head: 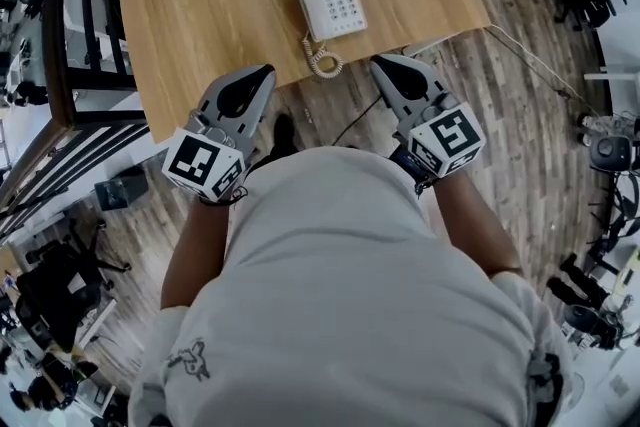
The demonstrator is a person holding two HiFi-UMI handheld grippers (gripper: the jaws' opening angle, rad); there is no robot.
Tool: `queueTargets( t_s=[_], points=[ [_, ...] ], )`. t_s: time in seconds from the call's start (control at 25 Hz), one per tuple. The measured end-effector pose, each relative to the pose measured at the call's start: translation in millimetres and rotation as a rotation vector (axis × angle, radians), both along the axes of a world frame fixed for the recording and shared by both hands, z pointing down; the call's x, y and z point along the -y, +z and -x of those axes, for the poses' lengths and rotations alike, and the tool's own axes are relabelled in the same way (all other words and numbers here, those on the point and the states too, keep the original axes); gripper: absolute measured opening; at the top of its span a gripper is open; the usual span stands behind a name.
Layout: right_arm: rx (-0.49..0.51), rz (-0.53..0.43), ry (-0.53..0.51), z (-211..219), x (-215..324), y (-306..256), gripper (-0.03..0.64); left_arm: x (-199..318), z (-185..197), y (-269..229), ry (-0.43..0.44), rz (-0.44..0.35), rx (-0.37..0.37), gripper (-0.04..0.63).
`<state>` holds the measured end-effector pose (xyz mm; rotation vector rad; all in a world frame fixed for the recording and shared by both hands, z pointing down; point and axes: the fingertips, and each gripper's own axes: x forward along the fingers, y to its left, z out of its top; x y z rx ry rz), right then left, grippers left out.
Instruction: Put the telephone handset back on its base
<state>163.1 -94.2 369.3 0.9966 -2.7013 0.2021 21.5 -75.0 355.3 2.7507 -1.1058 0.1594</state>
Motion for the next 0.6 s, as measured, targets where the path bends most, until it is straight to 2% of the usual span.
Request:
queueTargets(
  t_s=[0.36,0.6],
  points=[
    [0.047,-0.018,-0.054,-82.7,-43.5,-4.7,0.005,-44.5,-74.2,0.5,-0.075,-0.004,0.019,0.006],
    [0.062,-0.015,-0.094,-108.0,-69.2,-2.0,0.006,-77.0,-101.7,2.4,-0.111,0.01,0.034,0.006]
  ],
)
